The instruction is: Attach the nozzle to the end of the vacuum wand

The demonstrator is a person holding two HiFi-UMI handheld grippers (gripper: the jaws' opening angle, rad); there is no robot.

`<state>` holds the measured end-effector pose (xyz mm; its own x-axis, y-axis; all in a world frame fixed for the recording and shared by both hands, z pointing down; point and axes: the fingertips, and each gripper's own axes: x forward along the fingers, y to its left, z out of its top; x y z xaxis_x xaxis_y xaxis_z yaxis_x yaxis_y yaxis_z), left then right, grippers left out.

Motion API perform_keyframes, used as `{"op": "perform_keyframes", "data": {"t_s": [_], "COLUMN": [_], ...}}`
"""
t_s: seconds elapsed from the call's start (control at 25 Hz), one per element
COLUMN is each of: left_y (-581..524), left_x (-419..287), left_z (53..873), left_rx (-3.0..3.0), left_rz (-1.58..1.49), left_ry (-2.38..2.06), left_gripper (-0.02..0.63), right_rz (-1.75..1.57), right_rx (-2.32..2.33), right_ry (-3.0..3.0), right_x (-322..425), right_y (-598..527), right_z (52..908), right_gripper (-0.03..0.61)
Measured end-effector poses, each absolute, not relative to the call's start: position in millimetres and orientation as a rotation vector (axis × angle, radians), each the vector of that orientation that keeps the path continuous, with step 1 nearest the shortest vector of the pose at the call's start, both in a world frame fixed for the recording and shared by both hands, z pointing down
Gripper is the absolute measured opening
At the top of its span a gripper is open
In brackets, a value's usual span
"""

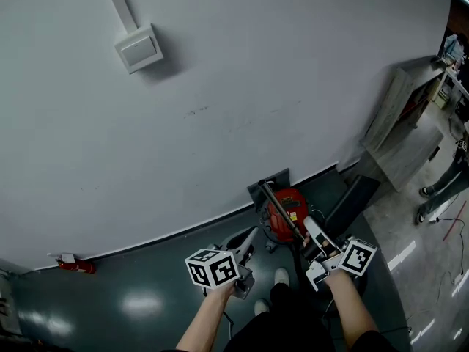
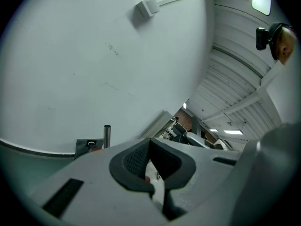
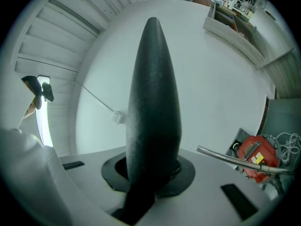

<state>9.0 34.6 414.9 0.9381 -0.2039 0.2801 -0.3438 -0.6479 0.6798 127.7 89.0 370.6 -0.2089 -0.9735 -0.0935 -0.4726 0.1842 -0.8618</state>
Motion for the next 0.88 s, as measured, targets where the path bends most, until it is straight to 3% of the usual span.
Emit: {"op": "perform_keyframes", "data": {"t_s": [0.88], "left_y": [-36], "left_x": [60], "left_z": [451], "left_rx": [2.204], "left_rz": [0.252], "left_ry": [-0.530], "left_gripper": [0.003], "right_rz": [-1.041], "right_rx": [-1.297], "right_ry": [1.829], "right_x": [203], "right_y": [-7], "right_z": [397], "right_gripper": [0.060]}}
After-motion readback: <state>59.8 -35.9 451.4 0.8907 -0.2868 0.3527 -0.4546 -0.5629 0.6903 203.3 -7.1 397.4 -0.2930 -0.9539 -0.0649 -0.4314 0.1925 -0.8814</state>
